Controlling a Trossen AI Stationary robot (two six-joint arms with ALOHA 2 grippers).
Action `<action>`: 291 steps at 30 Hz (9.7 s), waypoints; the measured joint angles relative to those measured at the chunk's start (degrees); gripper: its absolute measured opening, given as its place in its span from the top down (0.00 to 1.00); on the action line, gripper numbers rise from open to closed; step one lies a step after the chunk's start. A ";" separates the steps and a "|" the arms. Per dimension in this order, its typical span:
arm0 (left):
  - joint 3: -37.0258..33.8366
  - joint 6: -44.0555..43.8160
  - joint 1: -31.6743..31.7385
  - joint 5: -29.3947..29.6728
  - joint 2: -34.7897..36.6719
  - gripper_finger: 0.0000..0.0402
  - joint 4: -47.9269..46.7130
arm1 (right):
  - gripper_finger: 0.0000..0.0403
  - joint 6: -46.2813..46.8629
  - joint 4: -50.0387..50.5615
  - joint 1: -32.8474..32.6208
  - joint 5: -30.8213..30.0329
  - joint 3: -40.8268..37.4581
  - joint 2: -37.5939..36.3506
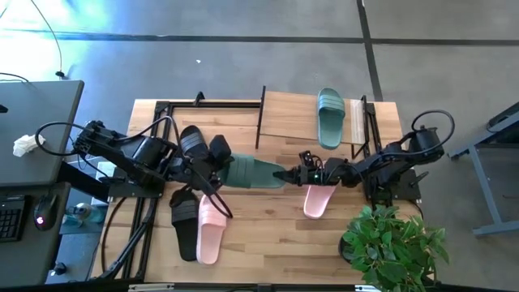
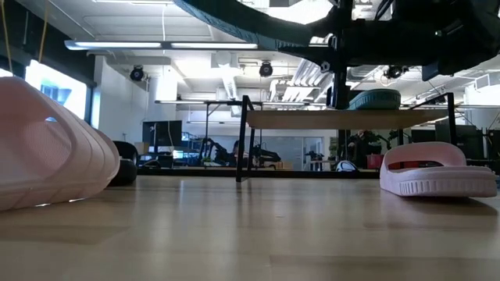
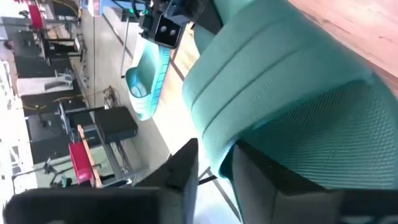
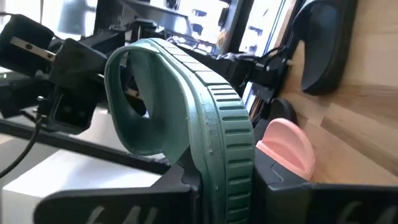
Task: Pick and place slides into the shelf
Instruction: Put the blue slides on the shelf
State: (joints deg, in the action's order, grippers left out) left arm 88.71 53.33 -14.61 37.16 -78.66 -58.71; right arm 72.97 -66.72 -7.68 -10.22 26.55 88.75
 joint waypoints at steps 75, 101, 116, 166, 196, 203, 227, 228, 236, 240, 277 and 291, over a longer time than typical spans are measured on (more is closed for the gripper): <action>-12.50 0.43 28.55 -39.81 7.78 0.72 14.11 | 0.92 15.67 19.35 -5.35 -79.73 21.42 10.78; -12.40 0.41 28.48 -42.57 4.12 0.72 15.55 | 0.92 24.67 19.58 -3.09 -79.73 16.06 10.86; -12.42 0.23 28.48 -42.77 3.68 0.72 15.31 | 0.92 25.64 21.50 -5.25 -79.77 16.02 10.86; -12.42 0.19 28.48 -42.76 3.49 0.72 15.29 | 0.60 28.80 26.27 -6.62 -75.18 16.13 10.86; -12.44 0.89 29.27 -20.05 -14.00 0.72 42.78 | 0.50 32.19 30.78 -8.60 -73.03 16.17 10.86; -12.40 3.74 29.29 -14.19 -17.92 0.72 48.04 | 0.50 32.50 31.84 -10.85 -74.35 16.15 10.86; -12.35 3.58 34.24 -13.71 -21.70 0.72 52.82 | 0.50 13.50 25.35 -21.38 -62.64 16.13 10.86; -12.40 3.49 34.53 -14.40 -21.74 0.72 52.63 | 0.50 10.18 24.22 -21.38 -60.96 16.13 10.86; -12.16 3.25 34.53 -14.79 -22.15 0.72 56.42 | 0.50 -6.17 18.62 -20.64 -52.26 16.13 10.86; -9.89 3.26 34.53 -14.73 -24.31 0.72 56.41 | 0.50 -8.96 18.79 -20.41 -49.09 16.13 10.86; -1.69 9.59 34.47 -3.79 -30.30 0.98 52.99 | 0.51 -27.13 25.18 -12.79 -28.65 16.13 6.89; 2.06 9.92 34.48 -3.63 -30.30 1.00 52.07 | 0.81 -44.10 61.13 -6.13 -24.80 16.13 -27.34</action>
State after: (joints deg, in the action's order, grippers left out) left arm 90.77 63.24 19.87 33.53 -108.97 -6.64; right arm 28.87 -5.60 -13.81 -35.03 42.68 61.41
